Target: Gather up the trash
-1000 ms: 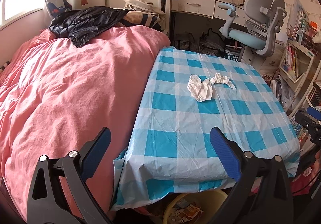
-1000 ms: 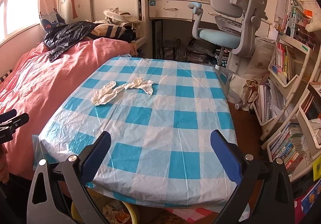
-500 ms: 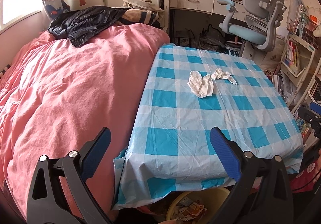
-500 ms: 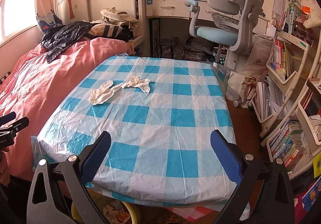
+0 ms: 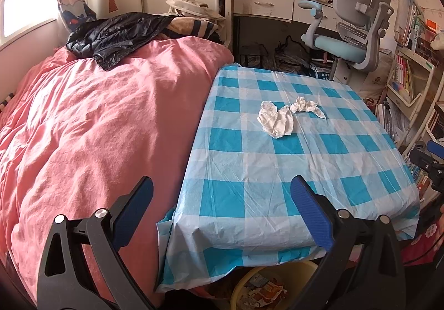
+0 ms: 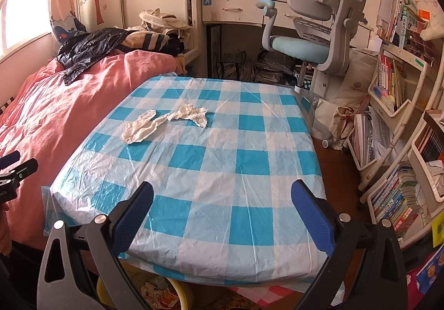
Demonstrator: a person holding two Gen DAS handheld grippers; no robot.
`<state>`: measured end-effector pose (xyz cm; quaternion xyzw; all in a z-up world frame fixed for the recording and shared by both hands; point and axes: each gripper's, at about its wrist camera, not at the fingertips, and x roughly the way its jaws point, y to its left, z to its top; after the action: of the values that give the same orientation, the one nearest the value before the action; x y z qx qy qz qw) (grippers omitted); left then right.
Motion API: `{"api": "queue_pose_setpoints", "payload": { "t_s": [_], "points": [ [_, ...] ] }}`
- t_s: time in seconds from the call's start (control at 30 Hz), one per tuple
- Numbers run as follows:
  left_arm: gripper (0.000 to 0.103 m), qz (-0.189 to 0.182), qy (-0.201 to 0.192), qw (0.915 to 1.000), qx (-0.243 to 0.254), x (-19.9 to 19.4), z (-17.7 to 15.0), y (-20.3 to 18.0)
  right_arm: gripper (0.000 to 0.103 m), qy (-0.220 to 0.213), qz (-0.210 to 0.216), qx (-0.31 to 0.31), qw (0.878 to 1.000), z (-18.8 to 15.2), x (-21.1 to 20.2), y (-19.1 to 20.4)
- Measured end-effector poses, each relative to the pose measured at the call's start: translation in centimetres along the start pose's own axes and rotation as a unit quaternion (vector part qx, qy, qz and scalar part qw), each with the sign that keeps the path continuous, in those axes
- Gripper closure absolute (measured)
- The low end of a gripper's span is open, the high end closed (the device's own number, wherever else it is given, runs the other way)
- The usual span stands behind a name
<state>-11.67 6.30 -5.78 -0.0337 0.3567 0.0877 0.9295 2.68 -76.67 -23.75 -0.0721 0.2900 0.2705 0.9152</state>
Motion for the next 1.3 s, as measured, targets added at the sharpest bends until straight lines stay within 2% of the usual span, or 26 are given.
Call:
{"api": "queue_pose_setpoints", "payload": {
  "t_s": [1.3],
  "points": [
    [0.008,-0.003,0.001,1.0,0.004,-0.11,0.17,-0.29,0.008,0.002,-0.003,-0.009,1.0,-0.3,0.15,0.1]
  ]
}}
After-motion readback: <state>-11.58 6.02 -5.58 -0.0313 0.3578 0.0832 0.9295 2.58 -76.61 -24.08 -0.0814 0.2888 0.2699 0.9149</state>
